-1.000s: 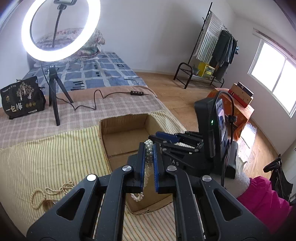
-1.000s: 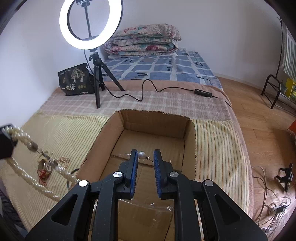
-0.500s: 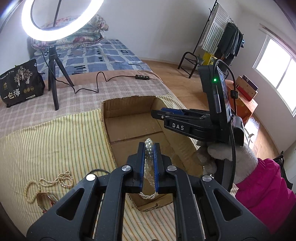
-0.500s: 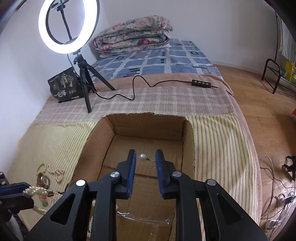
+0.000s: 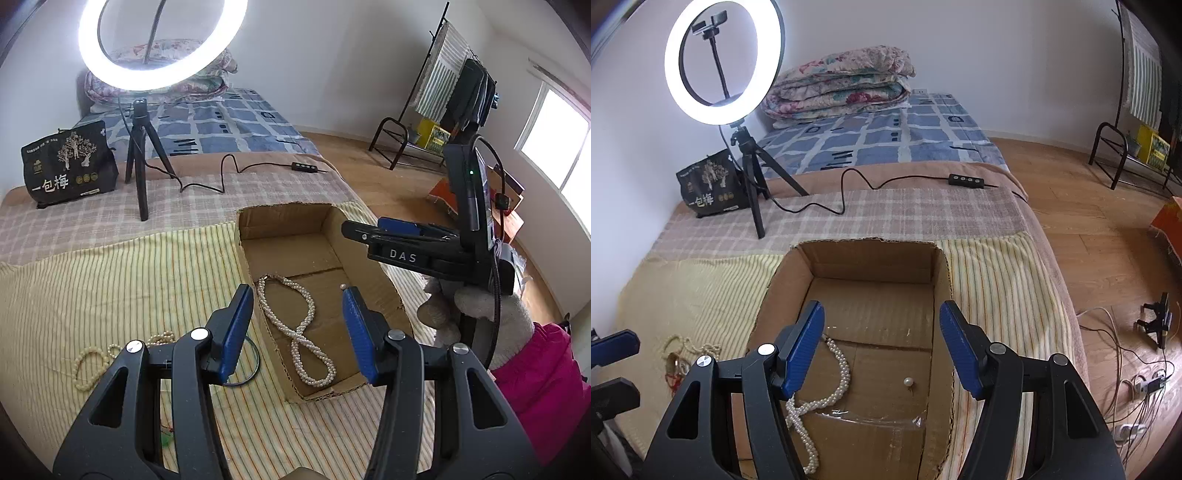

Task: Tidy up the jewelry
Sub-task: 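Open the left gripper to drop the necklace into the box, then move the left tool back toward the brown leather watch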

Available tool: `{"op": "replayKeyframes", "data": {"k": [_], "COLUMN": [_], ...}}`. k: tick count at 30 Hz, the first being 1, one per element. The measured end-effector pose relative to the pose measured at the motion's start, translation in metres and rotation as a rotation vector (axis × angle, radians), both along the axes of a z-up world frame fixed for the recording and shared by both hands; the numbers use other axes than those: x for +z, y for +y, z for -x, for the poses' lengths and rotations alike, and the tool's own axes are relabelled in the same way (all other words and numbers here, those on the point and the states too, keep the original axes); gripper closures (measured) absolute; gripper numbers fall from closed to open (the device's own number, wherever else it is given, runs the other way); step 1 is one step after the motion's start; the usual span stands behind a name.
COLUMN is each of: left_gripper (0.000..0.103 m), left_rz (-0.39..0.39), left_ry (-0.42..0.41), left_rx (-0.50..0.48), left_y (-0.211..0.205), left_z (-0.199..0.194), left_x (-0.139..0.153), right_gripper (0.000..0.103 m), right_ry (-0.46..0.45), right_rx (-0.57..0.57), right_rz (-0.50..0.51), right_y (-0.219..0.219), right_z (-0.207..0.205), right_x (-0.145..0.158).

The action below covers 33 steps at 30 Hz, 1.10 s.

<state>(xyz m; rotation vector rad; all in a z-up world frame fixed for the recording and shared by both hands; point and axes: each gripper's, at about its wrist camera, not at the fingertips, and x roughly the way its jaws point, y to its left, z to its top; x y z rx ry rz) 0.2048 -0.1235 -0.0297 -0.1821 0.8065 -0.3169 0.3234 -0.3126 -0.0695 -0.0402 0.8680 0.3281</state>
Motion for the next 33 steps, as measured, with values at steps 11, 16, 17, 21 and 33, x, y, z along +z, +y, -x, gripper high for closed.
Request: {"op": "replayKeyframes", "data": {"k": [11, 16, 17, 21, 33], "left_gripper": [0.052, 0.052, 0.052, 0.052, 0.045], "left_rz": [-0.022, -0.028, -0.032, -0.032, -0.022], "left_ry": [-0.024, -0.032, -0.035, -0.035, 0.035], "left_rx": [0.089, 0.150, 0.162, 0.195, 0.278], "left_y": [0.057, 0.092, 0.100, 0.131, 0.202], "left_z": [0.033, 0.046, 0.049, 0.055, 0.059], "left_x": [0.017, 0.019, 0.019, 0.016, -0.004], "right_gripper": [0.038, 0.029, 0.027, 0.022, 0.022], "right_ry": [-0.043, -0.073, -0.079, -0.106, -0.127], "right_rx": [-0.039, -0.033, -0.032, -0.026, 0.165], "right_rz": [0.047, 0.045, 0.041, 0.044, 0.090], "right_y": [0.009, 0.019, 0.022, 0.035, 0.101], "right_z": [0.057, 0.083, 0.088, 0.110, 0.173], "right_x": [0.031, 0.041, 0.043, 0.047, 0.027]}}
